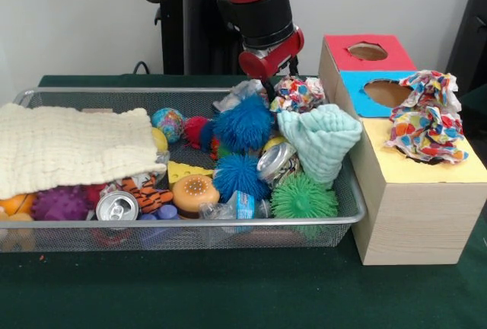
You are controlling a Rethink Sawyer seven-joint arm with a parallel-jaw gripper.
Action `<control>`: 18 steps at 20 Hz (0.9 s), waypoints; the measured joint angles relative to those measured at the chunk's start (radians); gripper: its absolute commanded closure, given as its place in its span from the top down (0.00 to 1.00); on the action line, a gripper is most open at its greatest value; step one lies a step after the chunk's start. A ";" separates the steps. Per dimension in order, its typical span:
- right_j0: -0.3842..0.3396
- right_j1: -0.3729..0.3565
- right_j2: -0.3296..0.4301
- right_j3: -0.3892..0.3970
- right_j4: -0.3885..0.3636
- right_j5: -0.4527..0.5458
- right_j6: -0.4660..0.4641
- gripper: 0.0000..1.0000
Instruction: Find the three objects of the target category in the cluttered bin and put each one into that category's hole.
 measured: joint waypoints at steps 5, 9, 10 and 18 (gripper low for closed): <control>0.008 -0.001 0.000 0.000 0.000 0.000 0.000 1.00; 0.010 0.000 0.000 0.002 0.000 0.000 0.000 0.00; 0.010 0.000 0.000 0.002 0.000 0.000 0.000 0.00; 0.010 0.006 0.001 0.015 0.000 -0.007 0.000 0.00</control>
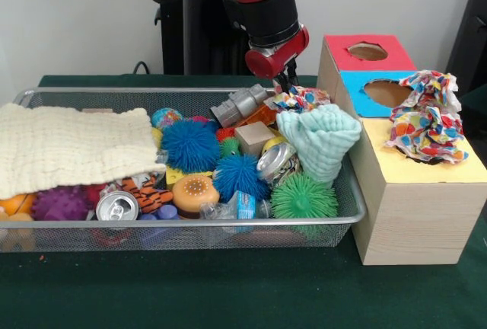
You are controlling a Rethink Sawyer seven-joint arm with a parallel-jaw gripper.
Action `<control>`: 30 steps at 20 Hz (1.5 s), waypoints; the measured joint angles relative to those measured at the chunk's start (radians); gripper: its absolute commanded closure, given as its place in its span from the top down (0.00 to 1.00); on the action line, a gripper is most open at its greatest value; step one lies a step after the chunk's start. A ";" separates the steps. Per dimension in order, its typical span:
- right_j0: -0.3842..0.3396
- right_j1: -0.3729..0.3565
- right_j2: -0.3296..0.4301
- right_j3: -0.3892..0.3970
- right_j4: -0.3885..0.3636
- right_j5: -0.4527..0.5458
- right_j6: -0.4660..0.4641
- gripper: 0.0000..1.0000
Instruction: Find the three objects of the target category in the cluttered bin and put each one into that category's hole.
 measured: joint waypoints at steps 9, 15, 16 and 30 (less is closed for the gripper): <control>0.023 0.000 0.000 0.001 0.000 -0.012 0.000 0.00; 0.016 -0.026 0.015 0.024 0.006 -0.011 0.000 0.00; 0.010 -0.039 0.024 0.035 0.012 -0.011 0.000 0.00; -0.021 -0.280 0.142 0.094 0.207 0.205 0.000 0.00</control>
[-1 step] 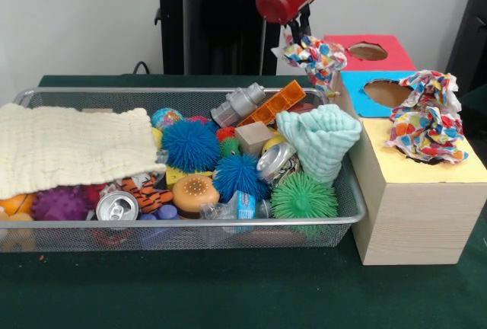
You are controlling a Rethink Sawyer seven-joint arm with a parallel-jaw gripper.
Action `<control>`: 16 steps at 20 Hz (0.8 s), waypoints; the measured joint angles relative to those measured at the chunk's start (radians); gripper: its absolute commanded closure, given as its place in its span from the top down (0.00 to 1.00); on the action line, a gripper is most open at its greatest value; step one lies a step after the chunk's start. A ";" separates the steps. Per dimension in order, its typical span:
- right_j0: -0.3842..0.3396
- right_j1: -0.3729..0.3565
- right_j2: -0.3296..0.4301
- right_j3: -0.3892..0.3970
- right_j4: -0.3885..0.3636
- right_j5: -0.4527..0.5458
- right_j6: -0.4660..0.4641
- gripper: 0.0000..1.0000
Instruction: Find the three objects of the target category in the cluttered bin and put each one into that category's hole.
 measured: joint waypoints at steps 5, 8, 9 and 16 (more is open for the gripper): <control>0.010 -0.035 0.022 -0.015 0.035 0.065 0.000 0.00; 0.024 -0.052 0.026 -0.029 0.045 0.087 0.000 0.00; 0.042 -0.068 0.027 -0.043 0.058 0.102 0.000 0.00; 0.094 -0.121 0.027 -0.095 0.114 0.152 0.000 0.00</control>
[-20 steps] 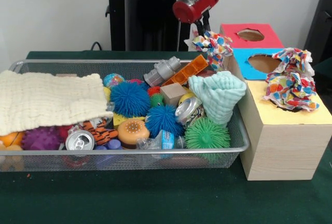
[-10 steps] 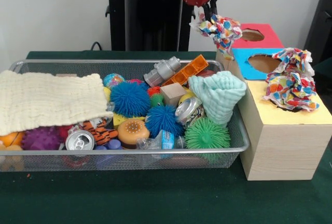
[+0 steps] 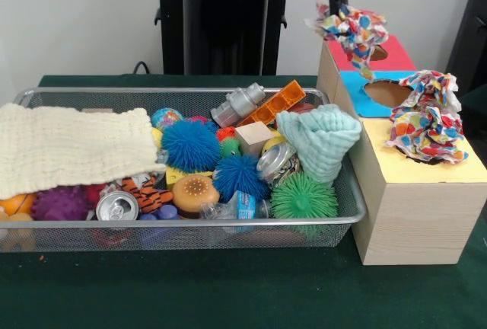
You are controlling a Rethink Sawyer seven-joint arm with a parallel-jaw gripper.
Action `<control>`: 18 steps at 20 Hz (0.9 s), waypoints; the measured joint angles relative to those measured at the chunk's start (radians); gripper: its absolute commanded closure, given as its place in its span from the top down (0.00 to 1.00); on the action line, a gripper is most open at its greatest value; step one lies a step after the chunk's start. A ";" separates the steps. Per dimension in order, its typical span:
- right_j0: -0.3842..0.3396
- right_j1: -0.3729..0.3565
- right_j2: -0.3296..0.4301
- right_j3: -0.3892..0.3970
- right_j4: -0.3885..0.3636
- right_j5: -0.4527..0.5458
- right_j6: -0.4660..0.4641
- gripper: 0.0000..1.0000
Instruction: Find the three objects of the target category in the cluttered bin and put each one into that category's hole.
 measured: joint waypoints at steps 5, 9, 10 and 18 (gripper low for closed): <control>0.026 -0.045 0.000 -0.034 0.050 0.058 0.000 0.00; 0.038 -0.095 0.003 -0.060 0.102 0.120 0.000 0.00; 0.038 -0.101 0.004 -0.062 0.108 0.125 0.000 0.00; 0.052 -0.150 0.003 -0.074 0.160 0.162 0.000 0.00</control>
